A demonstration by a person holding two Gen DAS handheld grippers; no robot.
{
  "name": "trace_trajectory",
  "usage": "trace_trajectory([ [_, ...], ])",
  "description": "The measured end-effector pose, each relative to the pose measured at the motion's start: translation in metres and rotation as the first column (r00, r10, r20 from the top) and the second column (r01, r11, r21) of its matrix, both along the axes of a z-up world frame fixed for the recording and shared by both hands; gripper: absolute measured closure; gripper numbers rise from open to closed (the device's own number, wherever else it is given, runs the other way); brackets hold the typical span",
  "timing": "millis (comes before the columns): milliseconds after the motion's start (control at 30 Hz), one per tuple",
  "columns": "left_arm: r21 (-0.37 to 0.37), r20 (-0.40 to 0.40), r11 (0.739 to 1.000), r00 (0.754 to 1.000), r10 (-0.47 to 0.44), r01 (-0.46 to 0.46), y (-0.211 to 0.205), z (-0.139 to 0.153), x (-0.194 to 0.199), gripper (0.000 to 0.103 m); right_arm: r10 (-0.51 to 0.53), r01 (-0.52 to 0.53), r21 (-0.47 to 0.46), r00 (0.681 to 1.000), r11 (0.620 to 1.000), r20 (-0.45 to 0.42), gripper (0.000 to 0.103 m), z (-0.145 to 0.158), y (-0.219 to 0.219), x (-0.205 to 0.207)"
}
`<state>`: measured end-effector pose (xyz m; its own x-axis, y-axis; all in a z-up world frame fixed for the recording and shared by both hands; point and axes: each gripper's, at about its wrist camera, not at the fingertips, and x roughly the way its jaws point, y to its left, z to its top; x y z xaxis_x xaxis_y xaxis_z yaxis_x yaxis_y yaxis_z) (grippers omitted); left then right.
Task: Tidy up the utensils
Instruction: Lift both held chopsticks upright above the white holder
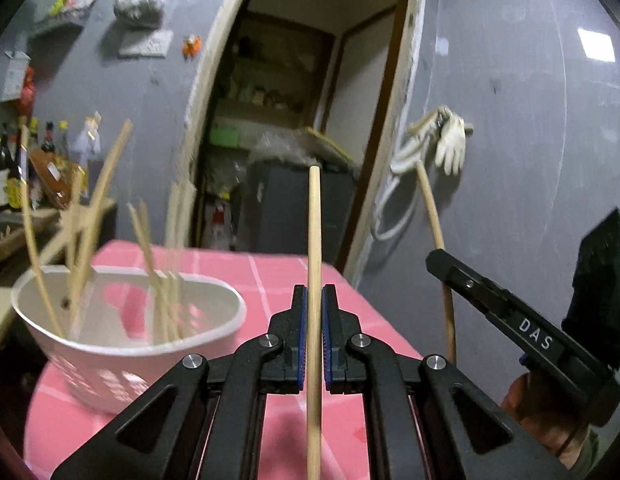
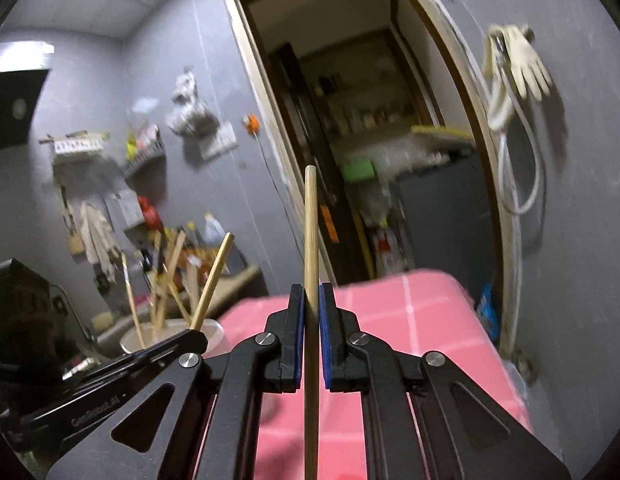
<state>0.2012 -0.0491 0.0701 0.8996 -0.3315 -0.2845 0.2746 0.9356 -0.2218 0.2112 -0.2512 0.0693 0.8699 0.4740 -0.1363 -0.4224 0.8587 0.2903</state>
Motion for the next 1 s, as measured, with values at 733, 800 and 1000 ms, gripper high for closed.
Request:
trace_trajectory([
  [733, -0.159, 0.198, 0.953, 0.937, 0.288, -0.259, 0.162, 0.054, 0.005, 0.098, 0.074, -0.113, 0.110, 0.949, 0.987, 0.308, 0.098, 0.044, 0.105, 0.021],
  [800, -0.174, 0.214, 0.945, 0.926, 0.312, -0.278, 0.172, 0.052, 0.004, 0.098, 0.062, -0.104, 0.112, 0.943, 0.988, 0.326, 0.098, 0.041, 0.112, 0.024],
  [1000, -0.218, 0.244, 0.928, 0.904, 0.351, -0.302, 0.193, 0.042, 0.009, 0.098, 0.032, -0.073, 0.099, 0.931, 0.992, 0.363, 0.098, 0.029, 0.126, 0.033],
])
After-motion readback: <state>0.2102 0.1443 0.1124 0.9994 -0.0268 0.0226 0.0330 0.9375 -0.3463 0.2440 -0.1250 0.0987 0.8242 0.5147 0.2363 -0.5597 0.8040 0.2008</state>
